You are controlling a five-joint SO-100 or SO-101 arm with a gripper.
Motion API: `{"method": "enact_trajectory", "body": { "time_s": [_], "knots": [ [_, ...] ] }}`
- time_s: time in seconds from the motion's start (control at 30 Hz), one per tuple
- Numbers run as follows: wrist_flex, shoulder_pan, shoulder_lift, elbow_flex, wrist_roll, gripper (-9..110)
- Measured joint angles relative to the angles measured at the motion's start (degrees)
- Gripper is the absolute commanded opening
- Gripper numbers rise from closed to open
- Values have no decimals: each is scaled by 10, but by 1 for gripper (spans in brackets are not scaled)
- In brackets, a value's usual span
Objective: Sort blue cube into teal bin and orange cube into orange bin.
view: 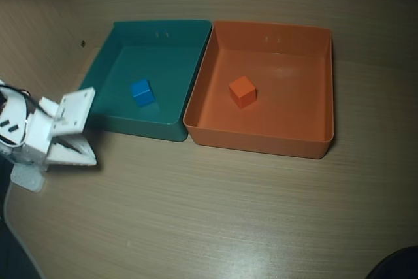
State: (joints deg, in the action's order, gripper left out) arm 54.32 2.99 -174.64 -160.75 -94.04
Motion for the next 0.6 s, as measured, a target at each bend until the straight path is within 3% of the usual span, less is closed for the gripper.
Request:
{"method": "enact_trajectory", "body": {
  "time_s": [0.27, 0.6],
  "knots": [
    [1, -33, -144, -163, 0, -6],
    [15, -54, -172, -173, 0, -6]
  ]
}}
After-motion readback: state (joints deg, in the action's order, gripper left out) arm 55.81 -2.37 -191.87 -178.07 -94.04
